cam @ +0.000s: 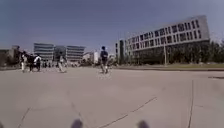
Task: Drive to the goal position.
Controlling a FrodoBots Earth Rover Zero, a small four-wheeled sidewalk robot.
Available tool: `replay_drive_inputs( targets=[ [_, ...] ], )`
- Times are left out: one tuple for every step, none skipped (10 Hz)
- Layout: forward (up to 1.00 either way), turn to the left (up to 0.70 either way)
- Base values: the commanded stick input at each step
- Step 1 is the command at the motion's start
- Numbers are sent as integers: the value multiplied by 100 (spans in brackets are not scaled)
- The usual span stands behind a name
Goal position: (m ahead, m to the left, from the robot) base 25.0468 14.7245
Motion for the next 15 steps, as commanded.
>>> replay_drive_inputs(
  targets=[
    [70,0],
    [70,0],
    [70,0],
    [70,4],
    [70,26],
    [70,35],
    [70,35],
    [70,35],
    [70,35],
    [70,35],
    [70,35],
    [70,35],
    [70,35],
    [70,29],
    [70,11]
  ],
)
